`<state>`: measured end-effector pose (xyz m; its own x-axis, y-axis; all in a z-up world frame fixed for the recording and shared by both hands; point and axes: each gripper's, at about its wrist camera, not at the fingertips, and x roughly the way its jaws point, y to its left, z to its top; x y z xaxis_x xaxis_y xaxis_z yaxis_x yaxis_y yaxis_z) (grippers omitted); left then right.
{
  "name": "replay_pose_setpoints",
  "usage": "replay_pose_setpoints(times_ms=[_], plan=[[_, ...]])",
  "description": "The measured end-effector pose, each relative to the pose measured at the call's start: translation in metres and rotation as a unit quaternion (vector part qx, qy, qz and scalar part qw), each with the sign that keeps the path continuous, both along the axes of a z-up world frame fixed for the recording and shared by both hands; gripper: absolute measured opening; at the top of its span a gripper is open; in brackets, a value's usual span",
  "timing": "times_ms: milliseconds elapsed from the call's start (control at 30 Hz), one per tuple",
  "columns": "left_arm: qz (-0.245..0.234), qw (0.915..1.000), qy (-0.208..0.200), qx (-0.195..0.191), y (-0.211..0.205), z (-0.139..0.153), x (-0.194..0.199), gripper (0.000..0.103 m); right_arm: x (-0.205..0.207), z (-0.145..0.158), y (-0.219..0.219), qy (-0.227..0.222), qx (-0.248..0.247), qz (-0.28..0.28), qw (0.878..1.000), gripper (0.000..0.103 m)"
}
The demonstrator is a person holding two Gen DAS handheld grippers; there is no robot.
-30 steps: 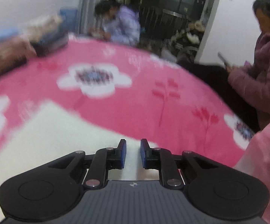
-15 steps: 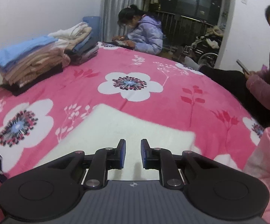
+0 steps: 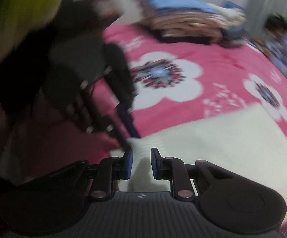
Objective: Fold clothes
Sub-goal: 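Bring both tools to the folded sweater's end to grasp it, then pinch the sweater end with the right tool while the left tool pinches beside it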
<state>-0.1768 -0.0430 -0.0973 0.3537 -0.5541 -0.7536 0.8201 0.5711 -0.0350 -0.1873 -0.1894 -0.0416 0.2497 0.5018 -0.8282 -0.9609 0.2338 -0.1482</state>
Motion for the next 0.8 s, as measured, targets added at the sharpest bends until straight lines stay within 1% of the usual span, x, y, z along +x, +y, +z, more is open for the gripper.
replay_pose_setpoints(times_ms=[67,100,133,267,400,500,567,600,633,700,800], plan=[[0.008,0.9999,0.006,-0.002,0.0,0.0,0.002,0.012,-0.01,-0.01,0.008,-0.03,-0.028,0.04,0.998,0.032],[0.012,0.9999,0.009,-0.003,0.001,0.001,0.003,0.012,-0.016,-0.015,0.01,-0.049,-0.041,0.058,0.996,0.039],[0.015,0.9998,0.013,-0.004,0.002,0.001,0.004,0.012,-0.022,-0.02,0.012,-0.067,-0.05,0.075,0.994,0.041],[0.024,0.9994,0.026,-0.008,0.004,0.0,0.008,0.012,-0.035,-0.033,0.015,-0.126,-0.073,0.085,0.986,0.039],[0.025,0.9991,0.032,-0.008,0.005,-0.001,0.01,0.012,-0.037,-0.031,0.017,-0.15,-0.08,0.082,0.982,0.038],[0.025,0.9989,0.038,-0.008,0.005,-0.001,0.012,0.012,-0.033,-0.029,0.018,-0.151,-0.081,0.076,0.982,0.027],[0.02,0.9988,0.044,-0.007,0.005,-0.001,0.011,0.013,-0.031,-0.028,0.02,-0.145,-0.077,0.068,0.984,0.024],[0.015,0.9987,0.047,-0.006,0.004,-0.001,0.011,0.017,-0.029,-0.026,0.02,-0.141,-0.072,0.064,0.985,0.02],[0.008,0.9986,0.053,-0.004,0.003,-0.002,0.01,0.024,-0.027,-0.024,0.021,-0.135,-0.066,0.058,0.987,0.018],[-0.005,0.9986,0.053,-0.003,0.002,-0.003,0.006,0.032,-0.023,-0.02,0.022,-0.124,-0.052,0.042,0.99,0.014],[-0.018,0.9992,0.035,0.001,-0.001,-0.002,-0.002,0.033,-0.015,-0.015,0.023,-0.102,-0.033,0.014,0.994,0.009]])
